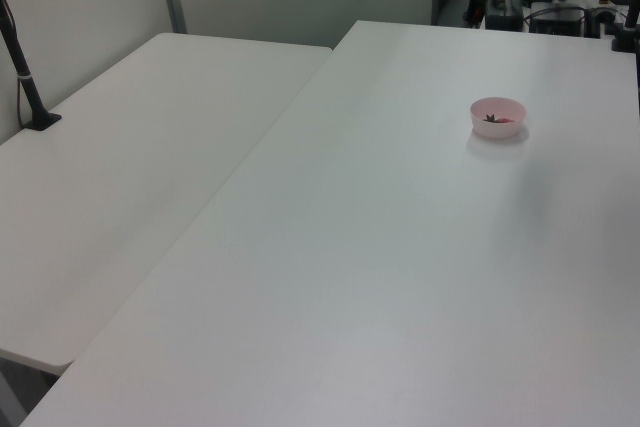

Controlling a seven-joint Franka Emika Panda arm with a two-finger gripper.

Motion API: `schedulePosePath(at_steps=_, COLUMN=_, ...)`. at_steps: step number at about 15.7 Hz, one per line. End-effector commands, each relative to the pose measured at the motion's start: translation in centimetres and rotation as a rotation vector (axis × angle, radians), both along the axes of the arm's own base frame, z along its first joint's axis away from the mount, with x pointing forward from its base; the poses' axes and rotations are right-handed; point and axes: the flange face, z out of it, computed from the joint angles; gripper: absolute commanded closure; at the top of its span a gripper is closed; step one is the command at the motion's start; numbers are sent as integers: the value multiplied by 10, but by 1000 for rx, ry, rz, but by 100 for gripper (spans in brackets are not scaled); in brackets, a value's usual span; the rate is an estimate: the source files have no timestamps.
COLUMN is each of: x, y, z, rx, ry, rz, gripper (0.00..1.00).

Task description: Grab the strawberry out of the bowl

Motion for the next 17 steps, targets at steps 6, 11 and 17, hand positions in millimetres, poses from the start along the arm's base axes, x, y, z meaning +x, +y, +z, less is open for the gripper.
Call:
schedulePosePath(at_steps=6, x=-3, y=2, z=-3, rx=-10, ry=18, rz=24, gripper=0)
schedulePosePath(at_steps=11, x=-5, y=-4, z=-4, rx=-15, ry=28, rz=73, gripper=0)
schedulePosePath(at_steps=17, x=-14, y=-38, z=-43, rx=-85, ry=146, rz=587, gripper=0)
